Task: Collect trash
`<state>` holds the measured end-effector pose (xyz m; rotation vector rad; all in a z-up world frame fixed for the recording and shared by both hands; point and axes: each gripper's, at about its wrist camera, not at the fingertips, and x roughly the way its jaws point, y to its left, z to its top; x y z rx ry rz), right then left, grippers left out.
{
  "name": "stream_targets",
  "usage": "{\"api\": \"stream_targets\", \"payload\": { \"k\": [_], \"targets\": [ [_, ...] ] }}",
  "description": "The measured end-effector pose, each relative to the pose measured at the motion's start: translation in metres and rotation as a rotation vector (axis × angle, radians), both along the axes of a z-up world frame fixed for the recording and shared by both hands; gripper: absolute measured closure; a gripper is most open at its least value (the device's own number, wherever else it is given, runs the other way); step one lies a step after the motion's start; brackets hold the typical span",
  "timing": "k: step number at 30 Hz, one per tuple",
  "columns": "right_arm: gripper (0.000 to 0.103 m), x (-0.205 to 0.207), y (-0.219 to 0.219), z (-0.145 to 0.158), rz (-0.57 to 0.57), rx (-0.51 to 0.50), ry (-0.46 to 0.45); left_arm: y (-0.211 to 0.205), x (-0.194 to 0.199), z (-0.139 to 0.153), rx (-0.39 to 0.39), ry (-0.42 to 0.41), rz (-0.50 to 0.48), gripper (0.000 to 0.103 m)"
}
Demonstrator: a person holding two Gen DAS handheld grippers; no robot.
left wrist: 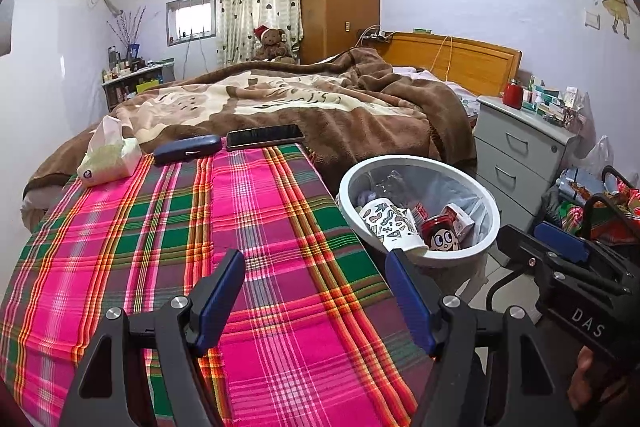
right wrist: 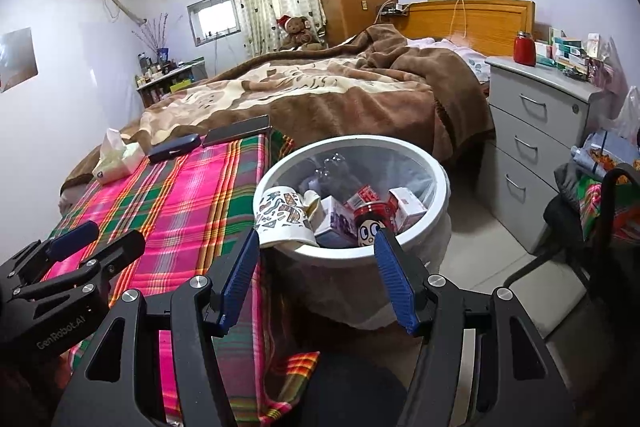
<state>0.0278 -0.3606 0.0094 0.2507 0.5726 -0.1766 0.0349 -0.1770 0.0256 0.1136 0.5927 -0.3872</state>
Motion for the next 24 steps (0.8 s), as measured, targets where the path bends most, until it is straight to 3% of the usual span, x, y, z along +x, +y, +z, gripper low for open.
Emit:
{"api": "stream_targets", "payload": {
  "k": [24],
  "targets": [
    [0.042,-0.0030,0.0056,0.0012,0.010,0.015,-0.010,0.0047,-0.0035,0.0024,-0.011,-0.007,0.005,0.031]
  ]
}}
